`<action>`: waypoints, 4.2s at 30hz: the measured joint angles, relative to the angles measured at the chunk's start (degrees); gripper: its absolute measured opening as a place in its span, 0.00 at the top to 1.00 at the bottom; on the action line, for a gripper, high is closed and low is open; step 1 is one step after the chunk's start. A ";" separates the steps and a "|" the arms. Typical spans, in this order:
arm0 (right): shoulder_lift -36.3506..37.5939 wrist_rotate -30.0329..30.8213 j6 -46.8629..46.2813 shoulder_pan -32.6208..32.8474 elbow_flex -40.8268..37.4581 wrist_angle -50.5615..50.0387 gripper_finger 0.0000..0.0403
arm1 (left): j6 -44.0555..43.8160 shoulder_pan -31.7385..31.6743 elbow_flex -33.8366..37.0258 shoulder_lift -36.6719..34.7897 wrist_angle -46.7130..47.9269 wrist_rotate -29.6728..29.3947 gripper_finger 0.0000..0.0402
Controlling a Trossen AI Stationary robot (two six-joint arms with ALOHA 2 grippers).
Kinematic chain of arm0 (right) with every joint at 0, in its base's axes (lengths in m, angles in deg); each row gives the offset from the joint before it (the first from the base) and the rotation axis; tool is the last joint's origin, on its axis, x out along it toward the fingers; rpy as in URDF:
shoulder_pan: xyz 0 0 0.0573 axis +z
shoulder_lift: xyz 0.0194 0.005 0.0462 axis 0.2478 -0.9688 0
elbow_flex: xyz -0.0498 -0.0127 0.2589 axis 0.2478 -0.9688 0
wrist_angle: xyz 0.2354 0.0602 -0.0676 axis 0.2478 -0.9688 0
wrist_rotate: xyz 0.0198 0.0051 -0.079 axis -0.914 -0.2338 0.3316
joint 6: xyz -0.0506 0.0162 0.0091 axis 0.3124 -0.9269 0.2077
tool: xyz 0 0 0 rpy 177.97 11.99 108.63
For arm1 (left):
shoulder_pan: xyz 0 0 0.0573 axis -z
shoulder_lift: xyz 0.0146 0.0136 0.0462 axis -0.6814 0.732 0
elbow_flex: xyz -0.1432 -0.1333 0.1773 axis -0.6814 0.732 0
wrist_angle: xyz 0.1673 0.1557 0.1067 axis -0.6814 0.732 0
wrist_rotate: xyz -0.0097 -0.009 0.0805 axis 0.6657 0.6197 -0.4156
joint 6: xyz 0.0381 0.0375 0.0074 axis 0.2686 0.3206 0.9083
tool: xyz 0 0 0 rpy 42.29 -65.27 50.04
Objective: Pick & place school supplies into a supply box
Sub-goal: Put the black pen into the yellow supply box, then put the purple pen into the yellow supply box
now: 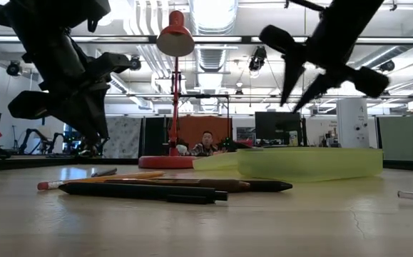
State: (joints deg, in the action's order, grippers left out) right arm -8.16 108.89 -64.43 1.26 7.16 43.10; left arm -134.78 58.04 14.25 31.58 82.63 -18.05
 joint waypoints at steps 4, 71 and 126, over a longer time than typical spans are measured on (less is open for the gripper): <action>1.38 -0.33 0.49 0.82 3.81 -18.26 0.73 | 0.00 0.00 -0.11 0.00 -0.01 0.01 0.85; 4.36 -9.38 4.01 20.54 6.01 -45.35 0.70 | 56.49 -5.12 -34.82 29.73 12.74 -1.96 0.85; -26.73 -17.34 43.98 35.15 19.44 -6.72 0.58 | 4.47 0.00 -3.83 11.54 0.57 3.04 0.51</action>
State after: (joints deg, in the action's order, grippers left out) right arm -34.88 91.56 -20.45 36.41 26.60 36.38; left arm -130.31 58.04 10.43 43.12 83.20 -15.02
